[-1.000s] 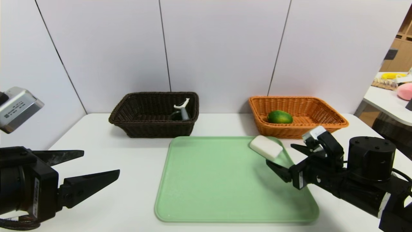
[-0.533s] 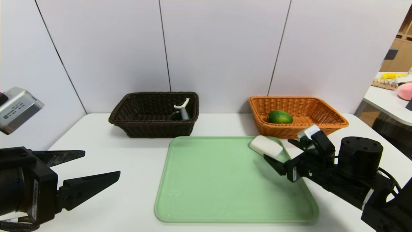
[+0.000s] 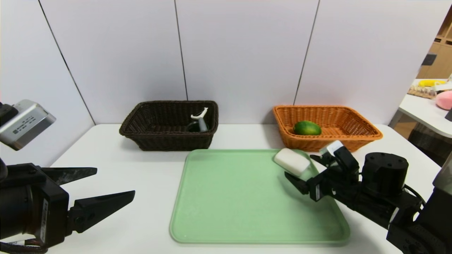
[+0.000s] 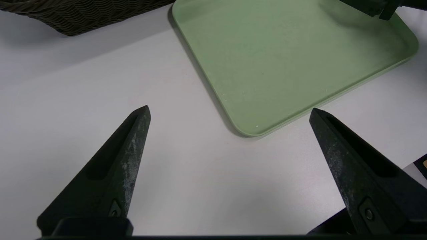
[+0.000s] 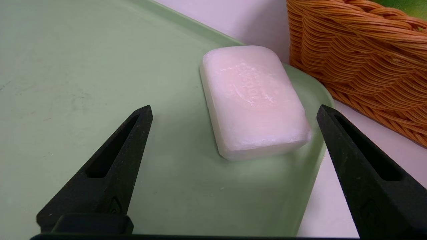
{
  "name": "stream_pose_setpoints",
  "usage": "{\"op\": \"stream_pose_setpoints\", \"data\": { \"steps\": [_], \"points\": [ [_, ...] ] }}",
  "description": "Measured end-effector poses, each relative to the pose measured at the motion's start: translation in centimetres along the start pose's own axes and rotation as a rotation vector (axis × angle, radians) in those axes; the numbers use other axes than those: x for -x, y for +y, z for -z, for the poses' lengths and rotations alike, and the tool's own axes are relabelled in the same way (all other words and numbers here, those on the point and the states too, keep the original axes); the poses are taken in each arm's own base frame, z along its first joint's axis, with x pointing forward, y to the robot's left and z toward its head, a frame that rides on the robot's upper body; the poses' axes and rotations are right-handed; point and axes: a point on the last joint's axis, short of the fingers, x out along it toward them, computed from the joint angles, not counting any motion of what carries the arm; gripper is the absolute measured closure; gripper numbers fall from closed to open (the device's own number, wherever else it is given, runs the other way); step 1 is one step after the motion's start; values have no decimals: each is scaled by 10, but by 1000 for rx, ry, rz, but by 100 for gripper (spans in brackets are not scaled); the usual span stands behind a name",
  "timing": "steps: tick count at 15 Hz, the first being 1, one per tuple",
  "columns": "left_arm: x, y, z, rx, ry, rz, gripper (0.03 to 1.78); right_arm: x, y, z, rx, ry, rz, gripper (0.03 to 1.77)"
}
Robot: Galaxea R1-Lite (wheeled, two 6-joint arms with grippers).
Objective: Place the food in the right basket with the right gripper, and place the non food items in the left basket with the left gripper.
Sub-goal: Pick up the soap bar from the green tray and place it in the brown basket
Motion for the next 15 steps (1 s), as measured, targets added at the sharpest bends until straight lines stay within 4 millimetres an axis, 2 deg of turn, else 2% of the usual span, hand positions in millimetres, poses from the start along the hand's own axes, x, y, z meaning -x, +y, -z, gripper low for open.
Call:
{"op": "stream_pose_setpoints", "data": {
  "steps": [7,15],
  "points": [
    [0,0,1,0,3,-1,12,-7,-10,1,-7,-6,30,10],
    [-2,0,1,0,10,-3,12,-15,2,6,-9,7,-13,10]
  ]
}}
